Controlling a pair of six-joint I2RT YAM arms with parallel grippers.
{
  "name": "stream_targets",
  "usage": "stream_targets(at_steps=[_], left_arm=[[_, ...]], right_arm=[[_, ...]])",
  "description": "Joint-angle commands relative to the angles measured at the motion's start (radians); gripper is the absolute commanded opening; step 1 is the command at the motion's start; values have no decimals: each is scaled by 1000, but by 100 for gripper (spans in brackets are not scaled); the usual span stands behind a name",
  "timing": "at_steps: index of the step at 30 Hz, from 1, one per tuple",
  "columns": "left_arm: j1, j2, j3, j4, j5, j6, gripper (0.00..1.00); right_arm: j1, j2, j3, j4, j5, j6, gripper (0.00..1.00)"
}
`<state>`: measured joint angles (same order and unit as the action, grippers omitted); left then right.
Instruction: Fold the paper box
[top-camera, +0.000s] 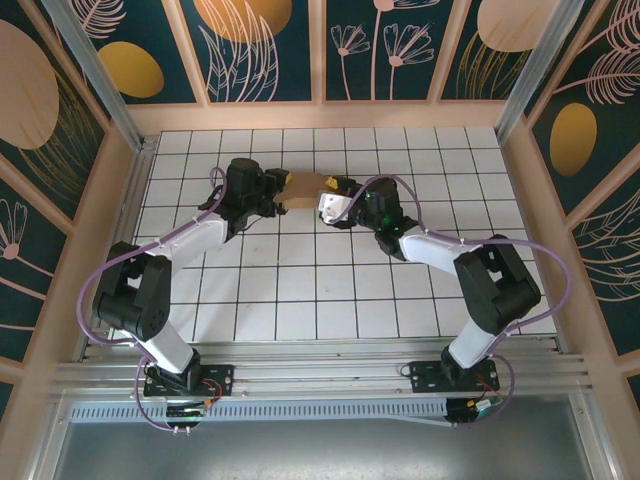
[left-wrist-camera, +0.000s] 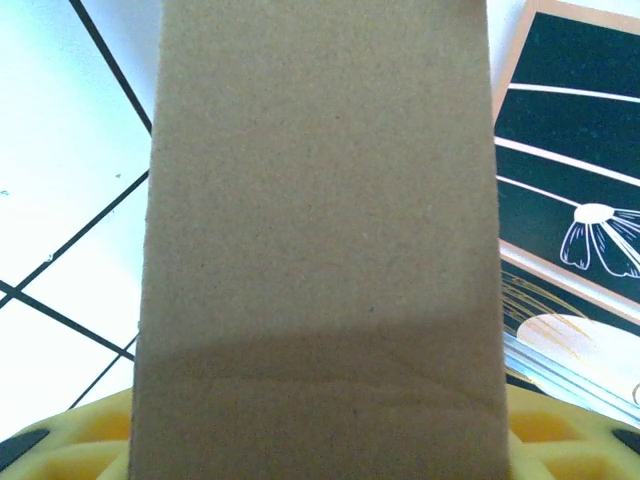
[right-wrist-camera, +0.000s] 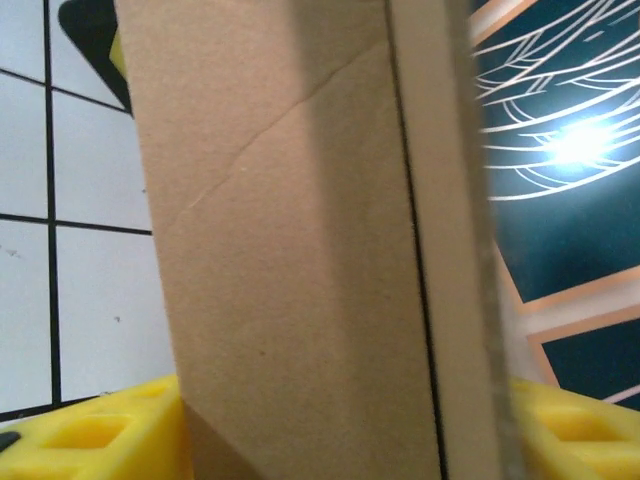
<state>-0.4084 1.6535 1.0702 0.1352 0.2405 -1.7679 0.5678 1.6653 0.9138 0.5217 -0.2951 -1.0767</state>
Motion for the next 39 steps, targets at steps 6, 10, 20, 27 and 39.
stream_targets(at_steps=[6, 10, 20, 27, 39], left_arm=[[1, -45, -12, 47, 59, -18, 53], [11, -65, -13, 52, 44, 0, 69], [63, -305, 9, -105, -349, 336, 92], [66, -446, 62, -158, -539, 1010, 99], [66, -578, -121, -102, -325, 1411, 99]], right_arm=[[9, -2, 41, -67, 24, -45, 44], [6, -28, 36, -89, 19, -36, 38], [-47, -160, 73, -358, 43, -81, 35], [-103, -117, 445, -1112, -42, -104, 36], [-72, 218, 939, -1685, -64, -33, 39]])
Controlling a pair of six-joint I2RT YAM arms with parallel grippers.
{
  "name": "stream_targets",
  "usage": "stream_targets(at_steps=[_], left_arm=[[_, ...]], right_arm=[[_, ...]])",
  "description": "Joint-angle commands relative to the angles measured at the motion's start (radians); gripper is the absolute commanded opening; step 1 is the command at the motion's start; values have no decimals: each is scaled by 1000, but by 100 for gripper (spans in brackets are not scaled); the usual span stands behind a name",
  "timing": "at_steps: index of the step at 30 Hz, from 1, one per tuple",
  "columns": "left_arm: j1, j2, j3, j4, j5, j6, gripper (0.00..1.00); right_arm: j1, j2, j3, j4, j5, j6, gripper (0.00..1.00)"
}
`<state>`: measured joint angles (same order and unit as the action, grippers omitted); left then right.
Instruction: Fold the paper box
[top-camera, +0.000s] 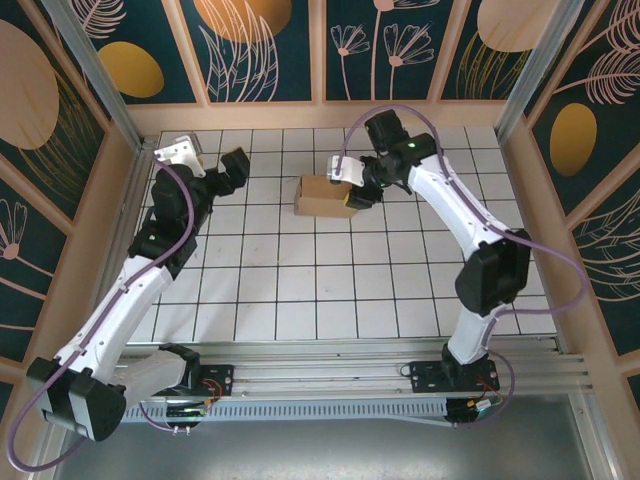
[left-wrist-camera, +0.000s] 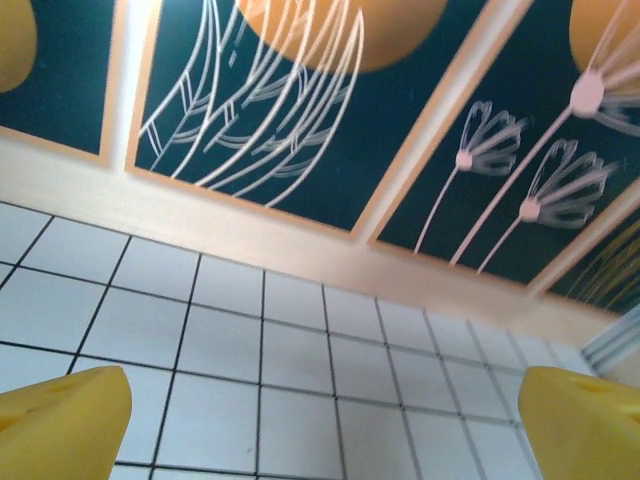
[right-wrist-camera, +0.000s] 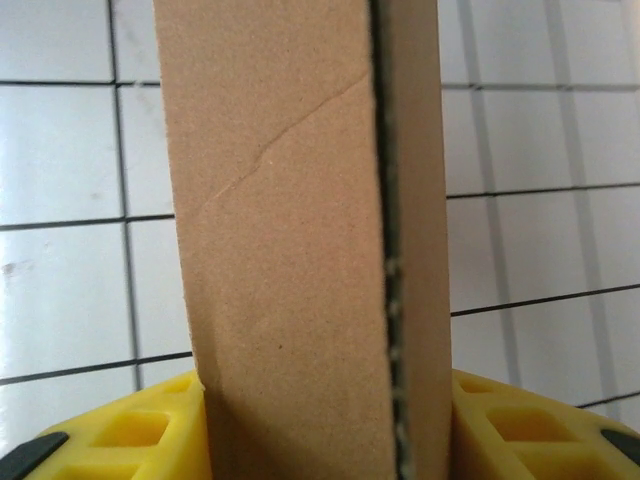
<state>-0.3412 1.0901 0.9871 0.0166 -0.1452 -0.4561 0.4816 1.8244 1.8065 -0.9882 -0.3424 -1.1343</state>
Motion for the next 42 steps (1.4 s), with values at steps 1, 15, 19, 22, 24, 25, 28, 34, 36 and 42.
stream_targets(at_steps=[1, 15, 19, 22, 24, 25, 28, 34, 36, 42], left_arm=[[-1, -15, -46, 19, 61, 87, 99], [-1, -20, -162, 57, 68, -17, 99], [-1, 8, -164, 69, 198, 62, 99], [-1, 50, -134, 33, 318, 155, 99], [-2, 75, -113, 4, 359, 191, 99], [-1, 86, -102, -9, 384, 212, 99], [-1, 111, -71, -41, 449, 275, 99], [-1, 209, 100, -237, 459, 352, 99], [-1, 260, 167, -308, 467, 355, 97], [-1, 375, 311, -438, 578, 364, 90]], right_arm=[[17, 77, 55, -177, -9, 25, 39], [27, 151, 58, -63, -15, 39, 66], [25, 115, 49, -24, -28, 44, 72], [22, 92, 48, -11, -59, 39, 74], [19, 83, 51, -8, -78, 39, 74], [17, 80, 59, -11, -89, 44, 74], [5, 69, 101, -31, -153, 63, 74], [-155, -25, 64, 140, -453, 403, 77], [-237, -60, -16, 262, -475, 672, 79], [-349, -122, -206, 263, -479, 903, 76]])
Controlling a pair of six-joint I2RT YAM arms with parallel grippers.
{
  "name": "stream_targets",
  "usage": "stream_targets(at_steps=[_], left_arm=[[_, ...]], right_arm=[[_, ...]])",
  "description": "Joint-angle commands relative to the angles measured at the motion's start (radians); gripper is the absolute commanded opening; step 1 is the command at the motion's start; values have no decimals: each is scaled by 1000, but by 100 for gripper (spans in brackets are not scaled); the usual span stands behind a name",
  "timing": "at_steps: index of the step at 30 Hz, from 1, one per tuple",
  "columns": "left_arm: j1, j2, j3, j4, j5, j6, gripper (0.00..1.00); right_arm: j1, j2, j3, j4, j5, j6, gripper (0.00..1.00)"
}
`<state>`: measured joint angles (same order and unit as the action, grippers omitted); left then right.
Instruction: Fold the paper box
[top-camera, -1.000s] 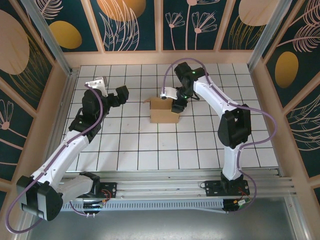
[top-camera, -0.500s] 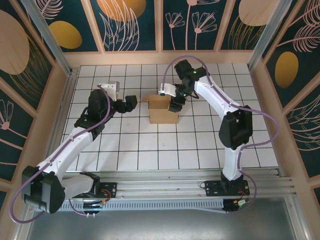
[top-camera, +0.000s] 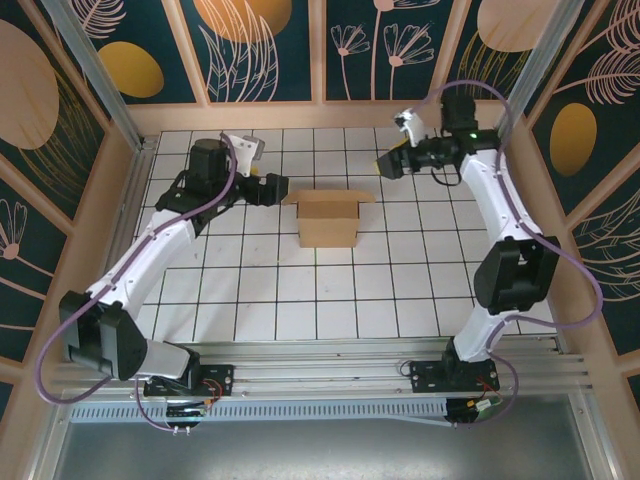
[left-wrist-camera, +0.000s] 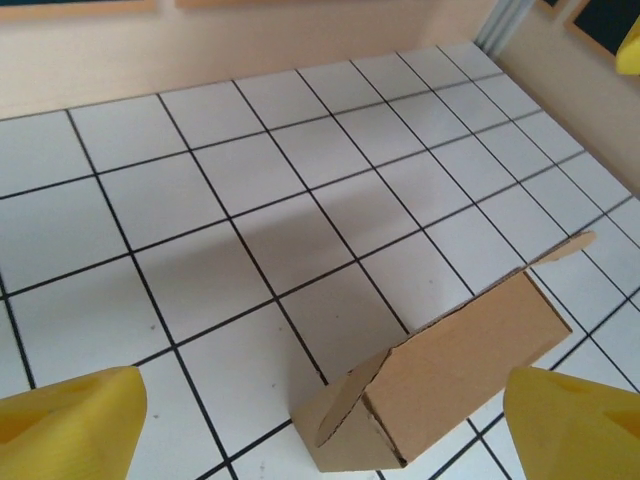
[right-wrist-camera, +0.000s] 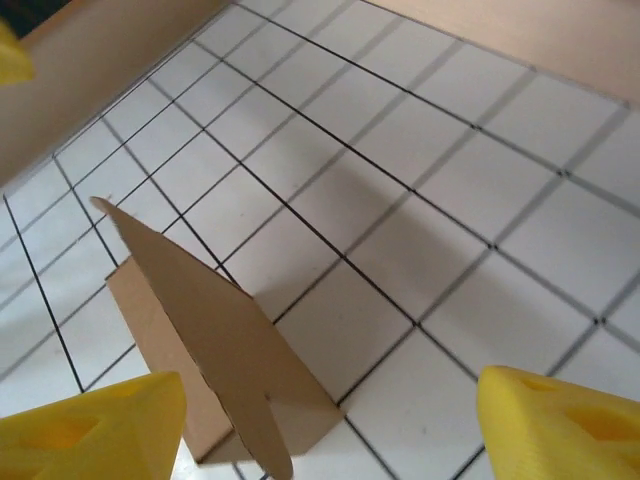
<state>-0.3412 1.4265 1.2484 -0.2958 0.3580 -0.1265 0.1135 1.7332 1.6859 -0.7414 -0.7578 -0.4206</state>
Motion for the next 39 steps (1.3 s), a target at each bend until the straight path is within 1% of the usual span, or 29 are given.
stream_targets(at_steps=[1, 5, 9, 12, 15, 20, 25, 29, 34, 38, 39], left_arm=[[-1, 57, 64, -148, 85, 42, 90], [-1, 126, 98, -201, 77, 50, 87], [-1, 143, 96, -183, 58, 20, 84], [-1, 145, 84, -160, 56, 11, 79], [-1, 152, 79, -150, 72, 8, 77], [-1, 159, 66, -120, 132, 9, 78], [-1, 184, 65, -108, 164, 8, 77], [-2, 190, 59, -104, 179, 7, 71], [-1, 193, 49, -103, 183, 6, 68], [-1, 192, 43, -93, 188, -4, 63], [-1, 190, 42, -90, 190, -5, 60]], right_arm=[[19, -45, -128, 28, -66, 194, 74], [19, -59, -212, 70, -76, 233, 67], [19, -53, -234, 114, -108, 260, 64], [19, -44, -231, 125, -117, 264, 60], [22, -37, -229, 115, -129, 247, 59], [33, -38, -239, 100, -159, 215, 59], [55, -21, -239, 76, -152, 191, 57], [64, -4, -228, 70, -141, 184, 49], [68, 7, -223, 61, -140, 183, 41], [72, 13, -223, 51, -132, 176, 37], [73, 14, -224, 51, -132, 174, 36]])
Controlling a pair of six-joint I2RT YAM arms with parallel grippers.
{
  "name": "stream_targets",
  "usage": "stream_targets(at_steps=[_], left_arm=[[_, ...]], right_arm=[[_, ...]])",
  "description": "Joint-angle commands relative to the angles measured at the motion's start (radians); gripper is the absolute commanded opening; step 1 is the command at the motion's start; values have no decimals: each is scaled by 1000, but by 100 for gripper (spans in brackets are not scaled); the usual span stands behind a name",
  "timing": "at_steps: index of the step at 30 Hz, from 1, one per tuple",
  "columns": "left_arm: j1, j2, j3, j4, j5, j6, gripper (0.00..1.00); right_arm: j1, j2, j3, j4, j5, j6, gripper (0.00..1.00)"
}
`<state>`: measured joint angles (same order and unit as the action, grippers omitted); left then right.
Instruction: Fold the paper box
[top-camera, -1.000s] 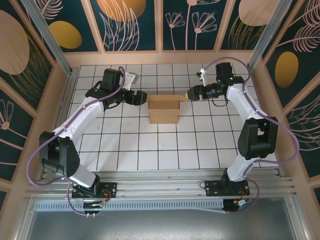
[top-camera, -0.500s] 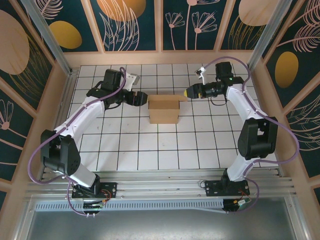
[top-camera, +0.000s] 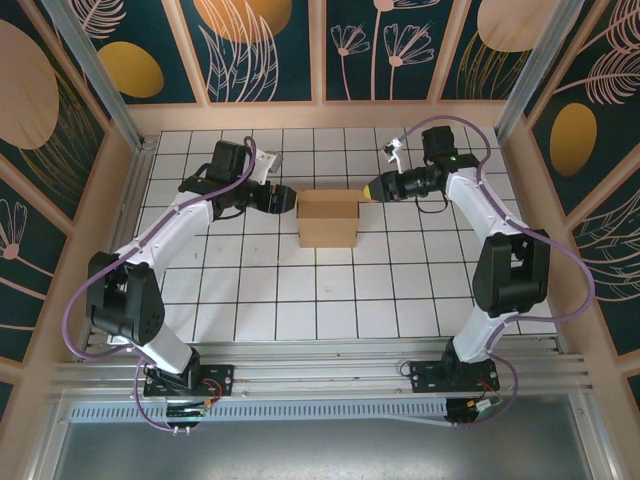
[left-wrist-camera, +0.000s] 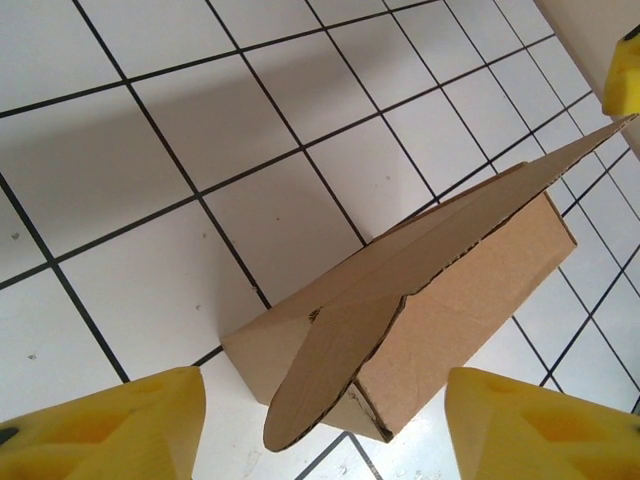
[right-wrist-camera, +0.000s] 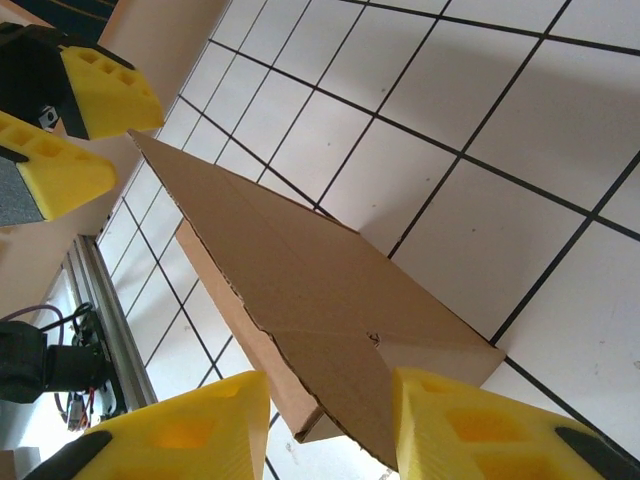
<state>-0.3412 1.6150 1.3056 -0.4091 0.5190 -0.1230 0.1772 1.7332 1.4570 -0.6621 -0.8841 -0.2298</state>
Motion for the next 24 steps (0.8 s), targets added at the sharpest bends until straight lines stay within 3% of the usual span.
stream_targets(at_steps=[1, 10, 24], left_arm=[[-1, 0, -16, 27, 30, -12, 55], [-3, 5, -11, 33, 43, -19, 36], [-5, 17, -15, 47, 82, -54, 18]], right_arm=[[9, 15, 6, -28, -7, -18, 35], [13, 21, 6, -27, -4, -19, 24], [33, 8, -16, 52, 11, 69, 15]])
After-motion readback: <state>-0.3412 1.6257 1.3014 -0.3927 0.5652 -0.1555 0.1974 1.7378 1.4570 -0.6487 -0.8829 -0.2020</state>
